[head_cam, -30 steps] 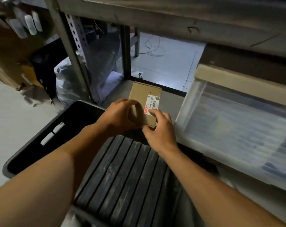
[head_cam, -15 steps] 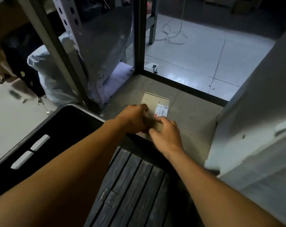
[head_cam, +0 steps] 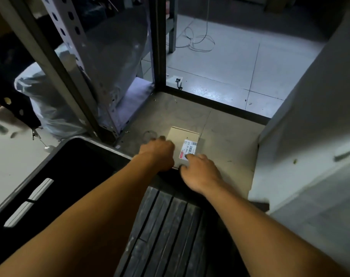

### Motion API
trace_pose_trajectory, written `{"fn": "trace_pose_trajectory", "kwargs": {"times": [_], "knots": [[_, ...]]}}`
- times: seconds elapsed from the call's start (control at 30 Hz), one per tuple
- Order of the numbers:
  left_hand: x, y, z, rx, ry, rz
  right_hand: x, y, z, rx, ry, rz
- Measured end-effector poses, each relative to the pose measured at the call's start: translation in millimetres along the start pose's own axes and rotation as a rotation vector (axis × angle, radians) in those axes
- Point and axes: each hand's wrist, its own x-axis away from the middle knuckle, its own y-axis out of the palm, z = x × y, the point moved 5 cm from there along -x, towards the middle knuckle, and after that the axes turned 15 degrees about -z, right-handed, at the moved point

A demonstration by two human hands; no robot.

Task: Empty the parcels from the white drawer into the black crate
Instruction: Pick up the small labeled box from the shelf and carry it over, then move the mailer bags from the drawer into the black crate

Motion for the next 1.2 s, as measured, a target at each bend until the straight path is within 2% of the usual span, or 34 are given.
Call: {"fn": "trace_pose_trajectory", "kwargs": {"times": [0.17,0.33,0.5,0.67,0.77,0.9,1.1,1.2], "knots": [[81.1,-19.3,13.7,-0.162,0.068,0.180,85.5,-10.7,-19.1,0.255,-0.160,0.169],[166.8,11.4,47.7,-0.195,0.054,0.226,196.8,-0.4,-18.8,0.443,-0.212,0.323],[244.3,50.0,99.0,-0.238,0.159,0.274,306.5,22.2,43.9,0.449,-0.080,0.343],[296.4,68.1,159.5,-0.318,0.276,0.341,379.3,35.9,107.2,0.430,0.046,0.418],[308.4,73.6,202.7,-0.360,0.355,0.365,396.7,32.7,133.4,0.403,0.084,0.414],[297.4,84.8,253.2,-0.437,0.416,0.377,398.0,25.6,161.0,0.338,0.122,0.504],[245.3,106.6,302.5,-0.486,0.463,0.291,354.5,28.4,215.1,0.289,0.146,0.562],[217.8,114.1,314.0,-0.471,0.490,0.296,329.6,25.7,235.1,0.294,0.126,0.617]]}}
